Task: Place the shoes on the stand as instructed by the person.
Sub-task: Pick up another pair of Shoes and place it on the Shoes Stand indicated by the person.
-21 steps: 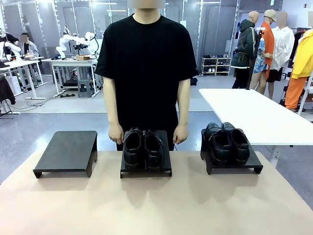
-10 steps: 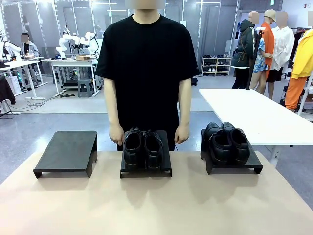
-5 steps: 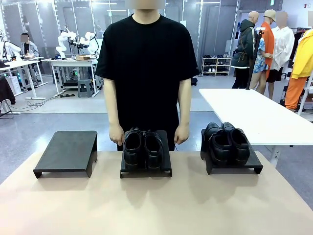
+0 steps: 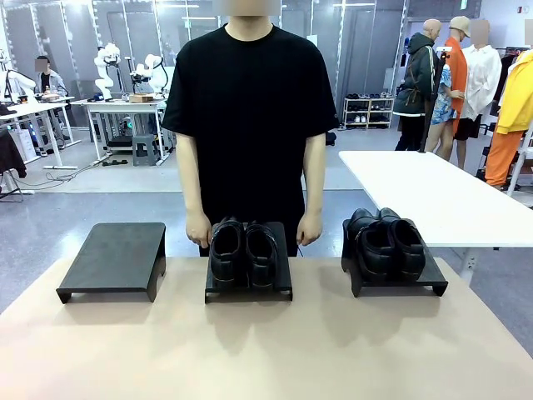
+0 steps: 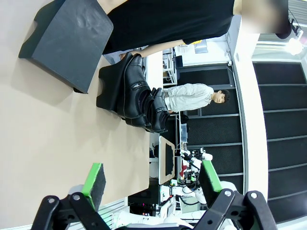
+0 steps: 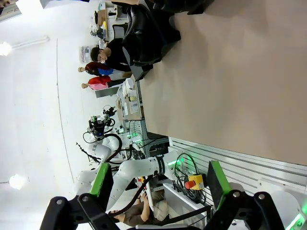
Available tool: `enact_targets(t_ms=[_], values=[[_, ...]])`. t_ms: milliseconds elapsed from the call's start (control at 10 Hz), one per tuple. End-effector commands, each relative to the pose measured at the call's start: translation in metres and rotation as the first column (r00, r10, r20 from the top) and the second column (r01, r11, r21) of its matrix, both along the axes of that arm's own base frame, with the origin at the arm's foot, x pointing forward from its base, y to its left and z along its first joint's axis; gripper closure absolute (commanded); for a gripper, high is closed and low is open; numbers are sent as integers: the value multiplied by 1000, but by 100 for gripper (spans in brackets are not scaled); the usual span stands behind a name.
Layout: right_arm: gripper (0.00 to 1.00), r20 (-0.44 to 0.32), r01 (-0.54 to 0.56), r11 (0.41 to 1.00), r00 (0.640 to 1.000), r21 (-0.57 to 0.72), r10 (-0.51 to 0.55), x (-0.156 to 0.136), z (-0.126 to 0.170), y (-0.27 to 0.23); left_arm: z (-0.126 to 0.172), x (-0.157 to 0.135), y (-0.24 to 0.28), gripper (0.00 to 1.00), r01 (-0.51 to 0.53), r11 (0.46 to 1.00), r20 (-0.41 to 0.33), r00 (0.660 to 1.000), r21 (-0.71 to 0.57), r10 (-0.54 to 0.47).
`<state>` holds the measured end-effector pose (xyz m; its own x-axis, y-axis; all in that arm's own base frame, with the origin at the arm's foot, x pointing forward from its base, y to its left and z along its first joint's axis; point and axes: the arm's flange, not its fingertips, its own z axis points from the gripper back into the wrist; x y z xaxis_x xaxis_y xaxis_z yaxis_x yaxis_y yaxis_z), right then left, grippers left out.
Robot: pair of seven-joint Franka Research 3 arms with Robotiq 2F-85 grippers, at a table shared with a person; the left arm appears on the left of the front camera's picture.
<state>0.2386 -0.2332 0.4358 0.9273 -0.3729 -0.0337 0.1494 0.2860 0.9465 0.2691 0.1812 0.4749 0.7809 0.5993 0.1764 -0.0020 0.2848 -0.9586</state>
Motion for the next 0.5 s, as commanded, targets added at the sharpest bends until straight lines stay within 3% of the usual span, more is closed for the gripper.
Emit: enact_targets(t_ms=[0, 400], values=[[0, 8, -8, 1000, 1000, -1, 8, -3, 2, 1, -1, 1, 1, 0, 11, 1000, 15, 1000, 1, -11], [0, 8, -8, 1000, 1000, -1, 8, -3, 2, 1, -1, 1, 1, 0, 11, 1000, 15, 1000, 1, -11]])
